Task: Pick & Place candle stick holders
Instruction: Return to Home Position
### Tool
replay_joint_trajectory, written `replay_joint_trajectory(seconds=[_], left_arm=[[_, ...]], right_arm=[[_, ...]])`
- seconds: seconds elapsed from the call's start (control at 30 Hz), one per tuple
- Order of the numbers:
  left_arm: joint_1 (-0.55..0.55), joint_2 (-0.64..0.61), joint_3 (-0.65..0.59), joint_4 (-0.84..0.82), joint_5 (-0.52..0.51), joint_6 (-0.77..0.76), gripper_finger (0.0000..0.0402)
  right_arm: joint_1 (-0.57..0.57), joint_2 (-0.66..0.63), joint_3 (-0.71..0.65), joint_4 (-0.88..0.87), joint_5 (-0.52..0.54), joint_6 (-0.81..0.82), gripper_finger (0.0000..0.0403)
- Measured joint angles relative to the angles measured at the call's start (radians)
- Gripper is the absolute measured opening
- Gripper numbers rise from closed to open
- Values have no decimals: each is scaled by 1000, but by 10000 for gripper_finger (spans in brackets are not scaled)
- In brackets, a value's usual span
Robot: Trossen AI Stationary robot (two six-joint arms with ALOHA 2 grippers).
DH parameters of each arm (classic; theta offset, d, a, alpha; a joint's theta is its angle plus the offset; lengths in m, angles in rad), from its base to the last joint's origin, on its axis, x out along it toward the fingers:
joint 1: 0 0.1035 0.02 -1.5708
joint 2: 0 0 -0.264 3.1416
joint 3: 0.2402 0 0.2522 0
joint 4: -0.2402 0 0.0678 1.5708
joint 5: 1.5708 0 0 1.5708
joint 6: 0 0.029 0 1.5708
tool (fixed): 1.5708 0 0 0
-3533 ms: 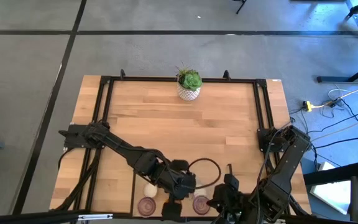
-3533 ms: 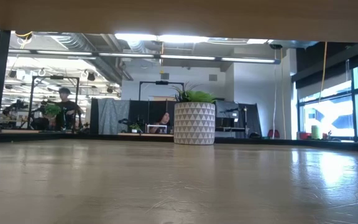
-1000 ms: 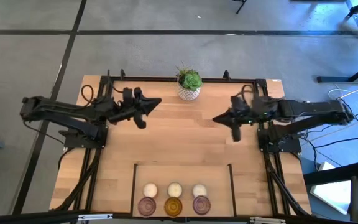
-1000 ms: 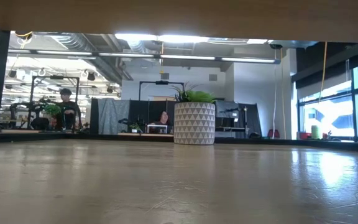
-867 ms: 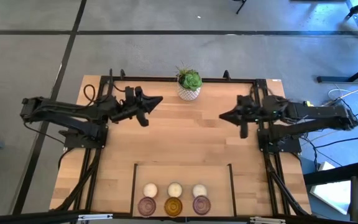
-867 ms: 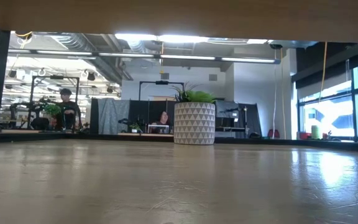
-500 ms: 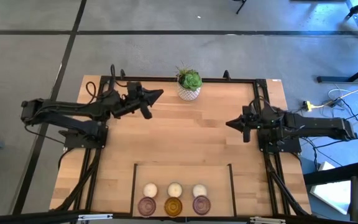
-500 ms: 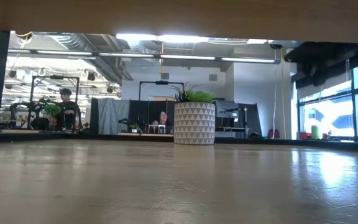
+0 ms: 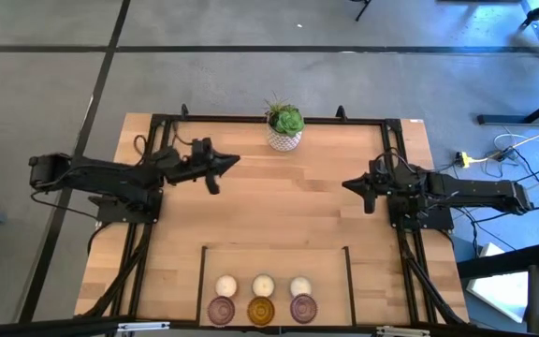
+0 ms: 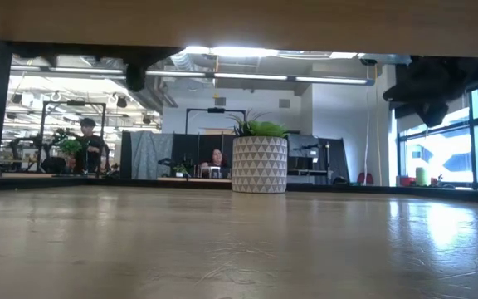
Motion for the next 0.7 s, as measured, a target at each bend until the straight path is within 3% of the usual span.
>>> replay_joint_trajectory(seconds=[0.17,0.3,0.5,0.7], left_arm=[[0,-29,-190,348,-46,-122,2],[-8,-40,-261,531,-105,-204,2],[-32,-57,-264,555,-61,-138,2],[-32,-57,-264,521,0,-148,2]], right_arm=[[16,-27,0,-1,4,-17,0],[26,-52,-23,5,37,-32,0],[28,-113,-168,113,62,21,0],[27,-120,-190,190,98,2,0]])
